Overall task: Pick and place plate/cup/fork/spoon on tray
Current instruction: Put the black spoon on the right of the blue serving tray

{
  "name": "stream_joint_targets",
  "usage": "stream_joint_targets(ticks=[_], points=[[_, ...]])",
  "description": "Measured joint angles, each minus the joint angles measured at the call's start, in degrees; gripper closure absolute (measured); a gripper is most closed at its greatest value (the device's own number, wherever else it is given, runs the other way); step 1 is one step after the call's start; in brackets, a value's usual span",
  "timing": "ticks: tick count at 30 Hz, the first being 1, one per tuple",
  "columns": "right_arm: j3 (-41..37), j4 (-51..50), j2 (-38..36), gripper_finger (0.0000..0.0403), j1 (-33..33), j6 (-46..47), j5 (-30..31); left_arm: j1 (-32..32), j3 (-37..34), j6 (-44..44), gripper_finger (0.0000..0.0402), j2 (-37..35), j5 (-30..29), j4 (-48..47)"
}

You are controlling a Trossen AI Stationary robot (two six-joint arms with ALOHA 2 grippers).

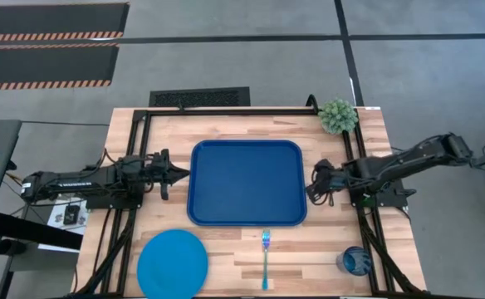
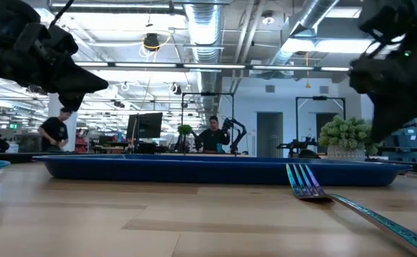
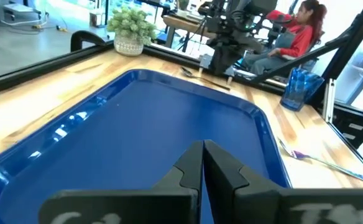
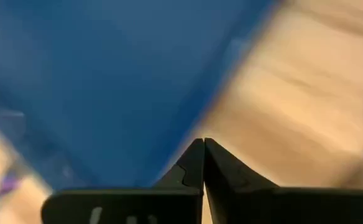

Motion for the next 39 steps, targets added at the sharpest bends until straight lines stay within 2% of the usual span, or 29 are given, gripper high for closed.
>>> stream_joint_targets(ticks=[3, 9, 13, 20, 25, 31, 39], points=[[0.9, 2.8, 2.6, 0.0381, 1.2, -1.1, -2.1, 0.0, 0.0, 0.9, 0.0401, 0.0, -0.1, -0.3], [4.4, -15.0, 7.3, 0.0380, -0.4, 8.7, -1.1, 0.0, 0.0, 1.8, 0.0401, 0.0, -2.5, -0.1], [4.4, -21.5, 8.9, 0.0355, -3.3, 13.6, -2.6, 0.0, 0.0, 2.4, 0.0401, 0.0, -2.9, -0.1], [4.3, -21.1, 12.5, 0.0301, -11.4, 13.2, -1.4, 0.0, -0.1, 3.1, 0.0401, 0.0, -3.3, -0.8], [3.9, -20.6, 16.9, 0.0283, -16.2, 10.0, -1.8, 0.0, -0.1, 2.5, 0.0401, 0.0, -3.3, -2.7], [3.8, -18.9, 21.4, 0.0283, -19.1, 6.6, -2.8, 0.0, -0.1, 2.5, 0.0401, 0.0, -3.4, -3.8], [4.0, -14.7, 23.5, 0.0310, -21.4, 3.9, -5.7, 0.0, -0.1, 2.7, 0.0401, 0.0, -3.4, -3.7]])
